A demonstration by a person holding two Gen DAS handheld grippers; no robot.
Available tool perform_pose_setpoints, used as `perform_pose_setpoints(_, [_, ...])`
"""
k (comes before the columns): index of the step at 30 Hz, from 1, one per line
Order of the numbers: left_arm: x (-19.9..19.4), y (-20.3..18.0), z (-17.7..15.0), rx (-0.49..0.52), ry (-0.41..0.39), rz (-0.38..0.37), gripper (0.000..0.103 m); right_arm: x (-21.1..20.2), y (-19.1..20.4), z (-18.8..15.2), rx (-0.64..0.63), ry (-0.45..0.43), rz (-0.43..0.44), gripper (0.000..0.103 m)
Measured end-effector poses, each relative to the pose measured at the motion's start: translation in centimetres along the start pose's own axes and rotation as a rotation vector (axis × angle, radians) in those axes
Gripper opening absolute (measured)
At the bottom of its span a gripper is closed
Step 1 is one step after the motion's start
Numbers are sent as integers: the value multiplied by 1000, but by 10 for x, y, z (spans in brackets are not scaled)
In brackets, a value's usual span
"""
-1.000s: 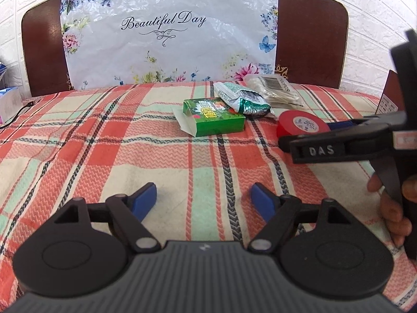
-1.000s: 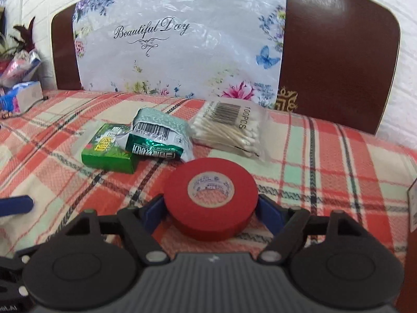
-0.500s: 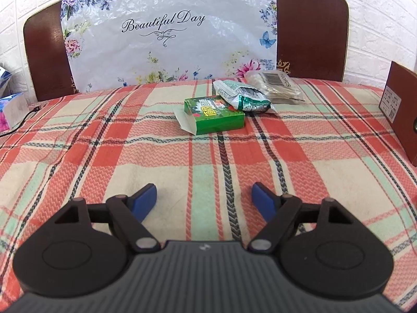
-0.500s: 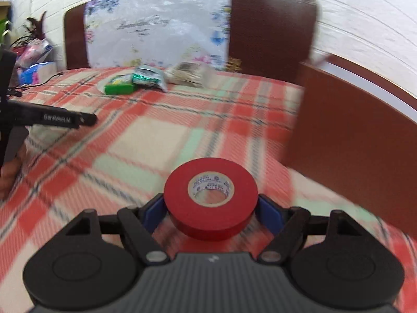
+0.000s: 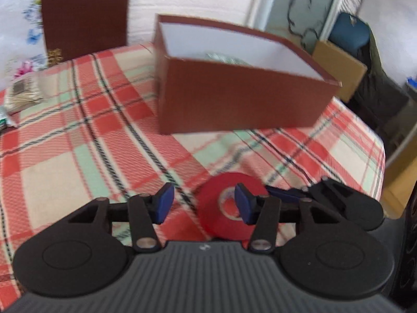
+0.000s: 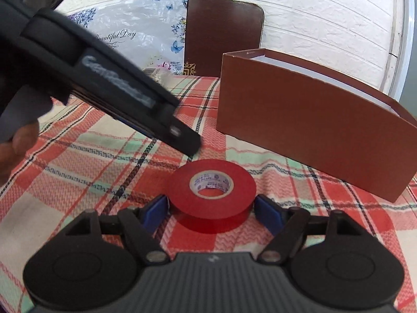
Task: Organize objects
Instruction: 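Lift the red tape with the right tool while the left tool grips it too, then lower the red tape into the brown box and open both tools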
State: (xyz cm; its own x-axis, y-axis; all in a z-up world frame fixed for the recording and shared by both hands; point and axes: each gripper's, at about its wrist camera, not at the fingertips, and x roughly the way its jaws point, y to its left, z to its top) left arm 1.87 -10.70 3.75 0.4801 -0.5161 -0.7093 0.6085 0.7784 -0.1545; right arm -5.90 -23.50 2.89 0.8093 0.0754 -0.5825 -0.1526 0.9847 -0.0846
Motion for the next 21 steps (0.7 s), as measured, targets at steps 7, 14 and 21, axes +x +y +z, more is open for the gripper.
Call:
perform_pose_setpoints(7, [19, -10, 3, -8, 67, 48, 28, 0, 6, -3, -29, -37, -10, 74])
perform_pose_setpoints(14, [-15, -54, 62, 124, -150, 19, 29, -32, -22, 18, 14, -247, -117, 74])
perform_pose_setpoints(21, [29, -96, 129, 166, -250, -7, 31, -28, -89, 61, 71, -371, -313, 74])
